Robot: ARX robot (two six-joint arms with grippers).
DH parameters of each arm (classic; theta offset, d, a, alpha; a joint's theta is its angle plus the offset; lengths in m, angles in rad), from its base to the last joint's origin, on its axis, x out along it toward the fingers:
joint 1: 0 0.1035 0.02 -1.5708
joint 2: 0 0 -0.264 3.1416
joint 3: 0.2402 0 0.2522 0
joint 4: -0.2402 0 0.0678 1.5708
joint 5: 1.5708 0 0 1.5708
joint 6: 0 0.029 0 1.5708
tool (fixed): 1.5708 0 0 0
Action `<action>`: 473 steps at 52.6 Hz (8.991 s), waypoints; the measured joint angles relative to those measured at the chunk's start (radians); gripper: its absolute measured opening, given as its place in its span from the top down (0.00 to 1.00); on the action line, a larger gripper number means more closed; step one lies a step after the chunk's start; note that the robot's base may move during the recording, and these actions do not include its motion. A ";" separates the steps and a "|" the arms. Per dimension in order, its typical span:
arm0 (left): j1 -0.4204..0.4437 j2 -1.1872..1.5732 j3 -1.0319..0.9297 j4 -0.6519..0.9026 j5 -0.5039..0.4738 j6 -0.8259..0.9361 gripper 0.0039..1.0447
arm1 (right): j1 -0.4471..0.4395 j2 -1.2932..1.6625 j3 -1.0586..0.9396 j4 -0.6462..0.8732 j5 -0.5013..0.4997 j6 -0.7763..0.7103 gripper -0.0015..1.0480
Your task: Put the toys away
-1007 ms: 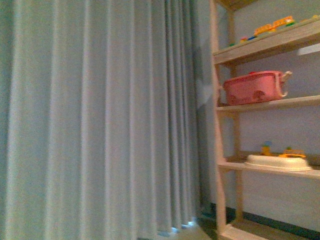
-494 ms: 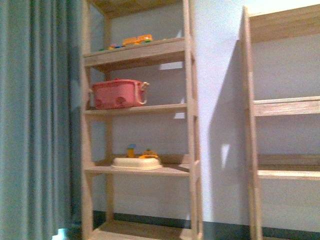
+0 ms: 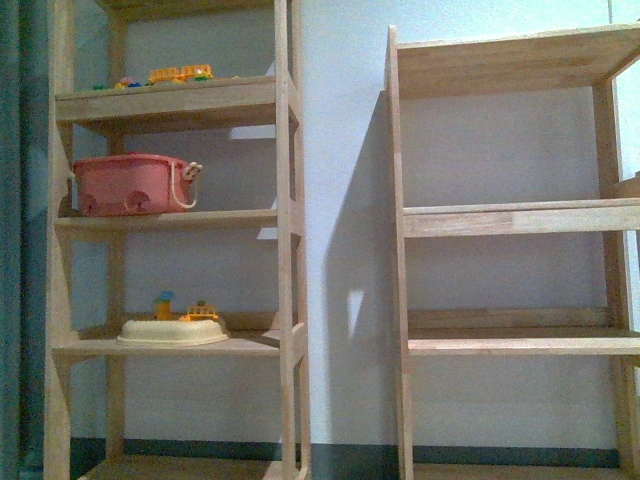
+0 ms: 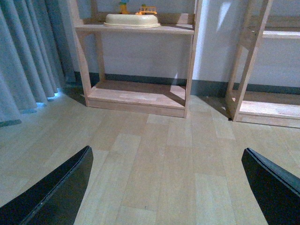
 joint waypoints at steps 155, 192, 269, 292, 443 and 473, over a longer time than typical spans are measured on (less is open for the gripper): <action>0.000 0.001 0.000 0.000 0.000 0.000 0.06 | 0.006 0.217 0.231 0.141 0.261 0.039 0.93; 0.000 0.001 0.000 0.000 0.000 0.000 0.06 | -0.356 0.603 0.864 0.251 -0.069 0.078 0.93; 0.000 0.001 0.000 0.000 0.000 0.000 0.06 | -0.200 1.646 1.894 0.139 -0.028 0.361 0.93; 0.000 0.001 0.000 0.000 0.000 0.000 0.06 | -0.077 1.677 1.824 0.188 0.052 0.386 0.93; 0.000 0.001 0.000 0.000 0.000 0.000 0.06 | 0.121 0.192 0.143 0.138 0.236 0.290 0.06; 0.000 0.001 0.000 0.000 0.000 0.000 0.06 | 0.004 0.082 0.080 -0.014 0.009 0.006 0.86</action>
